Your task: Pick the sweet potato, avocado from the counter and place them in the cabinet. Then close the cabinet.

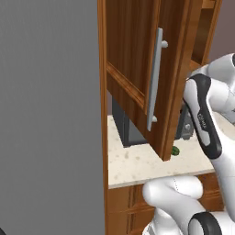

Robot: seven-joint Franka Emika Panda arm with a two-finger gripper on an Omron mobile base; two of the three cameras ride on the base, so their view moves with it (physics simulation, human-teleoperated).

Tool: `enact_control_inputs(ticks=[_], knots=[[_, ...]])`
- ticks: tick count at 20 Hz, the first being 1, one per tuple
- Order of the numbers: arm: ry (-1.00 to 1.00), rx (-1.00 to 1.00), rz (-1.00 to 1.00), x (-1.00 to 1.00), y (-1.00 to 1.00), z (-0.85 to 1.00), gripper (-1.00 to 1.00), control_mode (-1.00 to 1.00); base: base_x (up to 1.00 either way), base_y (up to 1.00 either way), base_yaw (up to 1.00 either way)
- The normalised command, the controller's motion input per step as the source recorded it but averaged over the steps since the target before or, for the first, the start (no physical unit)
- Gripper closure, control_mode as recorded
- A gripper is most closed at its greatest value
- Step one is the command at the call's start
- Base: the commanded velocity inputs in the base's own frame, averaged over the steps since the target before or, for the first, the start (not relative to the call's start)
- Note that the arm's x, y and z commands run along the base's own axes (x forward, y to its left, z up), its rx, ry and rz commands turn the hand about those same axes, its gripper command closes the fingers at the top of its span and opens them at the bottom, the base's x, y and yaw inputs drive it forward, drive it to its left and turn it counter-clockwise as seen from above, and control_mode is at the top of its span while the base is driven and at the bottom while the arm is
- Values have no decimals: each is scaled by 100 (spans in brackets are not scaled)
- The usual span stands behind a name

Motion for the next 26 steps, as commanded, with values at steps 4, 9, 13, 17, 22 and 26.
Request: enact_control_inputs(ticks=[4, 9, 13, 17, 22, 26], knots=[[0, 14, -16, 93, 0, 43, 100, -100, 0, 0, 0], [2, 14, -16, 96, 0, 40, 100, -100, 0, 0, 0], [3, 12, -15, 97, 0, 20, 100, -100, 0, 0, 0], [0, 1, -11, 91, 0, -3, 100, -100, 0, 0, 0], [3, 0, -4, 86, 0, -5, 100, -100, 0, 0, 0], [0, 0, -1, 85, 0, -19, 100, -100, 0, 0, 0]])
